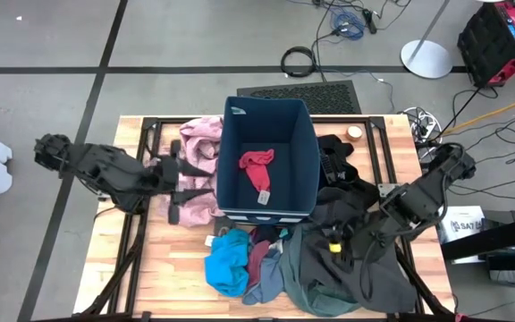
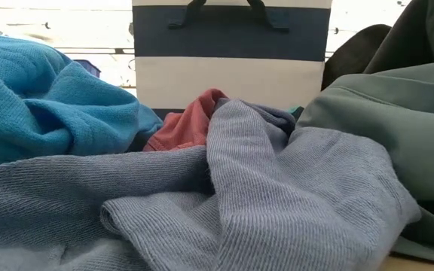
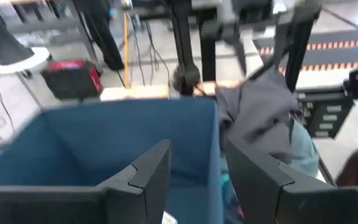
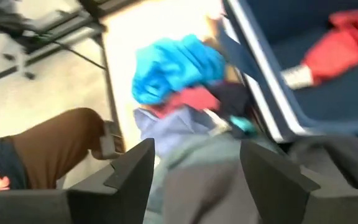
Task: Sort clothes
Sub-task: Put the dark blue sock into the blue laundry organizer
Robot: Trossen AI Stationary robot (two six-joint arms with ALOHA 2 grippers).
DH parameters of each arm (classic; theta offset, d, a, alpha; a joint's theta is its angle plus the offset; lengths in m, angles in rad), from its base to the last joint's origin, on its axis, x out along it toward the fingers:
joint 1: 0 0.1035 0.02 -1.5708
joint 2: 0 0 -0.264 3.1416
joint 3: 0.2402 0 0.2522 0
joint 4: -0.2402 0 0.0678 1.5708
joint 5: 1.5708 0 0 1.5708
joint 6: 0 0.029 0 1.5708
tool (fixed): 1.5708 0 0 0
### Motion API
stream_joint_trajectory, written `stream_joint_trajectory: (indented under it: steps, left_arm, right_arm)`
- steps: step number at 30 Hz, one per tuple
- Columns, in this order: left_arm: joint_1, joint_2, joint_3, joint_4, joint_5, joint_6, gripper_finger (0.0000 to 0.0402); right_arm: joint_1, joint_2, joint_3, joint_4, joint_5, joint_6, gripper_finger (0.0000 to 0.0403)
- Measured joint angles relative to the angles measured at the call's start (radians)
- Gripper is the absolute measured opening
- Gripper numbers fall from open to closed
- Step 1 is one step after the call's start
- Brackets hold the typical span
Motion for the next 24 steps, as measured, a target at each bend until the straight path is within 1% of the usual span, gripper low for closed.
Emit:
stream_joint_trajectory:
  steps: [2,5,8,11,14,17,20,24]
  left_arm:
    - [-0.012,0.000,-0.052,0.012,0.000,-0.039,0.0164]
    - [-0.029,0.000,-0.132,0.050,0.006,-0.103,0.0164]
    - [-0.058,0.000,-0.215,0.102,0.015,-0.174,0.0164]
    - [-0.099,0.000,-0.296,0.176,0.017,-0.223,0.0164]
    - [-0.136,0.000,-0.377,0.278,0.015,-0.265,0.0164]
    - [-0.172,0.000,-0.458,0.416,-0.013,-0.269,0.0164]
    - [-0.193,0.001,-0.540,0.555,-0.051,-0.268,0.0164]
    - [-0.202,0.001,-0.613,0.628,-0.127,-0.288,0.0164]
  right_arm:
    - [0.015,0.012,0.000,0.046,0.035,-0.057,0.0224]
    - [0.042,0.037,-0.001,0.065,0.145,-0.118,0.0224]
    - [0.073,0.061,-0.009,0.059,0.243,-0.130,0.0224]
    - [0.104,0.067,-0.079,0.087,0.308,-0.101,0.0224]
    - [0.124,0.067,-0.189,0.176,0.325,-0.064,0.0224]
    - [0.139,0.067,-0.313,0.327,0.325,-0.049,0.0224]
    - [0.143,0.067,-0.440,0.558,0.326,-0.091,0.0224]
    - [0.128,0.067,-0.589,0.886,0.325,-0.201,0.0224]
